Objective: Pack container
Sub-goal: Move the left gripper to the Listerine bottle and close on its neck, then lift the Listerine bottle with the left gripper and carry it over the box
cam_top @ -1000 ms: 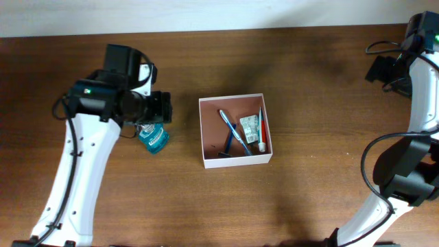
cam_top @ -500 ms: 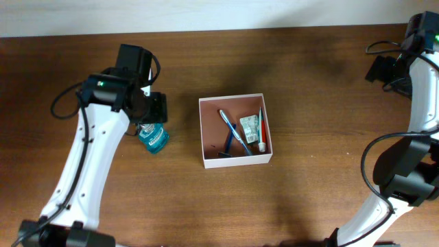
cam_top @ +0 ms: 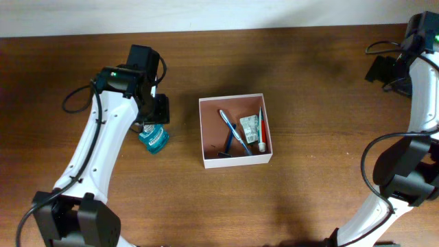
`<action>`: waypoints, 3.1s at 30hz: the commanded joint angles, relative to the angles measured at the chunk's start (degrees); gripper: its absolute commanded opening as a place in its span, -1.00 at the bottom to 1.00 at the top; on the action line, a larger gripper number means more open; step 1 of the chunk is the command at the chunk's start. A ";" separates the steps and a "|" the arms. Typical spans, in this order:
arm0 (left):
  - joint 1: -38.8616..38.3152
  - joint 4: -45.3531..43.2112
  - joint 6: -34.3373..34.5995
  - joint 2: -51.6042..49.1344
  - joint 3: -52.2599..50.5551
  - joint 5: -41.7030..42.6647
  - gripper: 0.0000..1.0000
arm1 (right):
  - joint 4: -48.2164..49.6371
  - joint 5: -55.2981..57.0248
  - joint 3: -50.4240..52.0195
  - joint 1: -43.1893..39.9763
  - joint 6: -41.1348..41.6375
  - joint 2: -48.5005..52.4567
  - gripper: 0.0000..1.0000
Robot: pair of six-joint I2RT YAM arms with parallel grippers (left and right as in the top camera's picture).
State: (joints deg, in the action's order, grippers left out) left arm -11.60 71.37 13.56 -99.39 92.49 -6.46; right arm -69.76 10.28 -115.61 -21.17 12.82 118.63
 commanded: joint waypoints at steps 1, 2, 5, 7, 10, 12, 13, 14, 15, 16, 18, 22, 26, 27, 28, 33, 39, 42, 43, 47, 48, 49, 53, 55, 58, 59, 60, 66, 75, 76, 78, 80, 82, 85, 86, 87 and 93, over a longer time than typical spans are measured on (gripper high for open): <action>1.86 0.24 0.74 -1.03 0.24 0.50 0.31 | 0.17 0.70 -0.31 0.09 -0.33 -0.17 0.97; 2.16 0.22 0.72 -1.25 0.24 1.11 0.29 | 0.17 0.70 -0.31 0.09 -0.35 -0.17 0.96; 3.19 0.24 0.46 -1.44 0.24 4.22 0.19 | 0.17 0.70 -0.31 0.09 -0.35 -0.17 0.97; 3.43 0.22 0.07 -1.44 0.24 5.60 0.12 | 0.17 0.70 -0.31 0.09 -0.35 -0.17 0.97; 3.41 0.28 -0.39 -1.44 0.24 7.50 0.11 | 0.17 0.72 -0.31 0.09 -0.35 -0.17 0.97; 3.41 0.74 -1.88 -1.44 0.24 8.22 0.12 | 0.17 0.70 -0.31 0.09 -0.35 -0.17 0.97; 3.41 1.16 -2.36 -1.46 0.24 8.22 0.12 | 0.17 0.70 -0.31 0.09 -0.35 -0.17 0.97; 3.43 1.40 -2.36 -1.53 0.24 8.20 0.12 | 0.17 0.72 -0.31 0.09 -0.35 -0.17 0.97; 3.52 1.70 -2.34 -1.55 0.22 8.22 0.12 | 0.17 0.70 -0.31 0.09 -0.35 -0.17 0.96; 3.52 1.97 -2.36 -1.66 0.22 8.20 0.12 | 0.17 0.70 -0.31 0.09 -0.35 -0.17 0.97; 3.52 2.45 -2.36 -1.81 0.22 8.20 0.11 | 0.17 0.70 -0.31 0.09 -0.33 -0.17 0.97; 3.52 3.10 -2.54 -2.03 0.22 8.17 0.02 | 0.17 0.70 -0.31 0.09 -0.35 -0.17 0.97; 3.52 3.10 -2.54 -2.03 0.22 8.13 0.01 | 0.17 0.70 -0.31 0.09 -0.35 -0.17 0.97; 3.52 3.10 -2.54 -2.12 0.22 8.13 0.03 | 0.17 0.70 -0.31 0.09 -0.35 -0.17 0.97; 3.52 3.17 -2.54 -2.29 0.22 8.17 0.11 | 0.17 0.70 -0.31 0.09 -0.35 -0.17 0.97; 3.52 4.13 -2.54 -4.59 0.22 8.22 -0.01 | 0.17 0.70 -0.31 0.09 -0.35 -0.17 0.96; 3.52 4.39 -2.54 -4.90 0.24 8.20 -0.28 | 0.17 0.70 -0.31 0.09 -0.35 -0.17 0.97; 3.52 4.59 -2.54 -4.83 0.31 8.22 -0.39 | 0.17 0.70 -0.31 0.09 -0.35 -0.17 0.97; 3.52 4.85 -2.54 -4.79 0.46 8.22 -0.42 | 0.17 0.70 -0.31 0.09 -0.35 -0.17 0.97; 3.50 6.71 -2.54 -4.72 2.58 8.20 -0.48 | 0.17 0.70 -0.31 0.09 -0.35 -0.17 0.96; 3.50 7.30 -2.54 -4.72 3.54 8.22 -0.49 | 0.17 0.72 -0.31 0.09 -0.35 -0.17 0.97; 3.50 8.00 -2.54 -4.72 4.63 8.22 -0.49 | 0.17 0.70 -0.31 0.09 -0.35 -0.17 0.97; 3.45 11.39 -2.54 -4.72 9.94 8.24 -0.50 | 0.17 0.70 -0.31 0.09 -0.35 -0.17 0.97; 3.39 13.09 -2.54 -4.72 12.41 8.50 -0.51 | 0.17 0.70 -0.31 0.09 -0.35 -0.17 0.97; 2.75 15.47 -2.54 -4.72 17.44 11.91 -0.53 | 0.17 0.70 -0.31 0.09 -0.35 -0.17 0.97; 2.40 15.78 -2.56 -4.72 18.84 13.27 -0.57 | 0.17 0.70 -0.31 0.09 -0.35 -0.17 0.97; 1.77 16.17 -2.99 -4.72 20.81 14.97 -0.57 | 0.17 0.70 -0.31 0.09 -0.35 -0.17 0.97; -3.74 18.12 -2.91 -4.72 32.17 16.24 -0.57 | 0.17 0.70 -0.31 0.09 -0.35 -0.17 0.97; -13.20 16.96 1.42 -4.76 35.71 16.09 -0.57 | 0.17 0.70 -0.31 0.09 -0.35 -0.17 0.97; -14.10 16.68 1.44 -4.87 35.69 16.11 -0.57 | 0.17 0.70 -0.31 0.09 -0.35 -0.17 0.97; -15.47 16.50 1.46 -4.98 35.69 16.09 -0.57 | 0.17 0.70 -0.31 0.09 -0.35 -0.17 0.97; -16.48 16.59 1.44 -5.20 35.69 16.13 -0.57 | 0.17 0.70 -0.31 0.09 -0.35 -0.17 0.97; -17.86 17.07 1.33 -5.60 35.63 16.11 -0.55 | 0.17 0.70 -0.31 0.09 -0.35 -0.17 0.97; -19.76 17.18 -1.46 -5.86 34.71 15.85 -0.55 | 0.17 0.70 -0.31 0.09 -0.35 -0.17 0.97; -20.44 17.40 -2.32 -5.92 34.27 15.02 -0.54 | 0.17 0.70 -0.31 0.09 -0.35 -0.17 0.97; -20.92 17.59 -3.02 -5.92 33.92 14.12 -0.54 | 0.17 0.70 -0.31 0.09 -0.35 -0.17 0.97; -22.29 18.03 -6.47 -6.03 29.79 10.03 -0.55 | 0.17 0.70 -0.31 0.09 -0.35 -0.17 0.97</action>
State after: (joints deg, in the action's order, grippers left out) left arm -33.76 89.80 10.22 -104.81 124.25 5.74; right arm -69.73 10.28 -115.61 -21.17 12.82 118.63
